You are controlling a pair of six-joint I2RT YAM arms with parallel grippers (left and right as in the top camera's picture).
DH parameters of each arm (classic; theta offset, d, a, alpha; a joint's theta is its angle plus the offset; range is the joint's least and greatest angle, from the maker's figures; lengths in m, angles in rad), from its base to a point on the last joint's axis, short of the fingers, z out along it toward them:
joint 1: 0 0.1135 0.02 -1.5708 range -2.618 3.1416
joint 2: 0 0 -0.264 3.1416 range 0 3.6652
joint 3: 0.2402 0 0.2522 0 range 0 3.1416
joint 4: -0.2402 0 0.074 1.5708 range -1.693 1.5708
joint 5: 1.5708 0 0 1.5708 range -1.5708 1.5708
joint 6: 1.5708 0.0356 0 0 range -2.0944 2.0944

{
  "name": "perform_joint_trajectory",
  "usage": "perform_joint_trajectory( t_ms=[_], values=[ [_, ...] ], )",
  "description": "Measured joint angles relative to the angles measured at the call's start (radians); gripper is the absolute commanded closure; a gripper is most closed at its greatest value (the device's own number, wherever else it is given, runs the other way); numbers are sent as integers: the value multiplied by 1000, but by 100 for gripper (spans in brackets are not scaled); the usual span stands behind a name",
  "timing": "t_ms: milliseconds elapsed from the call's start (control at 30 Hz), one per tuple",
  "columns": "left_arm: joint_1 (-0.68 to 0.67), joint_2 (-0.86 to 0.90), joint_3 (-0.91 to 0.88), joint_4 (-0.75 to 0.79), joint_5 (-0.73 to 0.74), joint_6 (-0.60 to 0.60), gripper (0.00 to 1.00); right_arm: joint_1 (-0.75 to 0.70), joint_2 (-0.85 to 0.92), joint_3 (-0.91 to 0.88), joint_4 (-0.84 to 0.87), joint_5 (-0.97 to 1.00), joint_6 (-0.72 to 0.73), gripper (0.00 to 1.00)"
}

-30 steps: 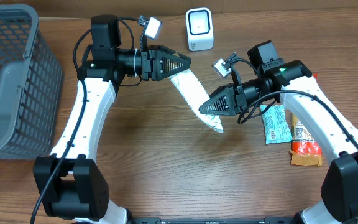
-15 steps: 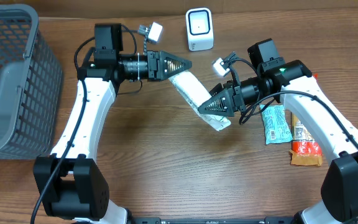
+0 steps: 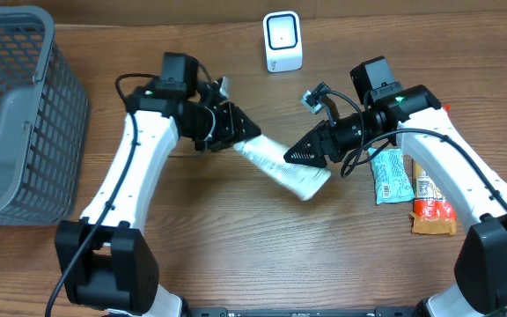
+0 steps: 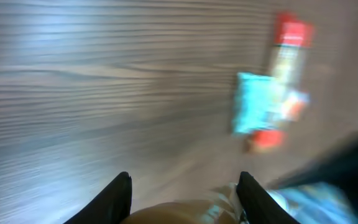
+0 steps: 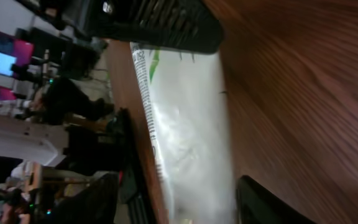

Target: Scan the item barcode

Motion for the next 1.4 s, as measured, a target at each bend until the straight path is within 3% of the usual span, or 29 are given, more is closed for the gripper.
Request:
perform_joint_trajectory(
  t_ms=[100, 267, 700, 1400],
  values=[
    [-24, 5, -56, 13, -203, 5, 81, 0, -4, 0, -4, 24, 0, 37],
    [-33, 8, -163, 109, -314, -23, 83, 0, -4, 0, -22, 53, 1, 36],
    [-39, 8, -281, 266, -340, -47, 83, 0, -4, 0, -26, 67, 4, 22],
    [-111, 114, -285, 431, -332, -43, 89, 0, -4, -66, -45, 68, 3, 21]
  ],
)
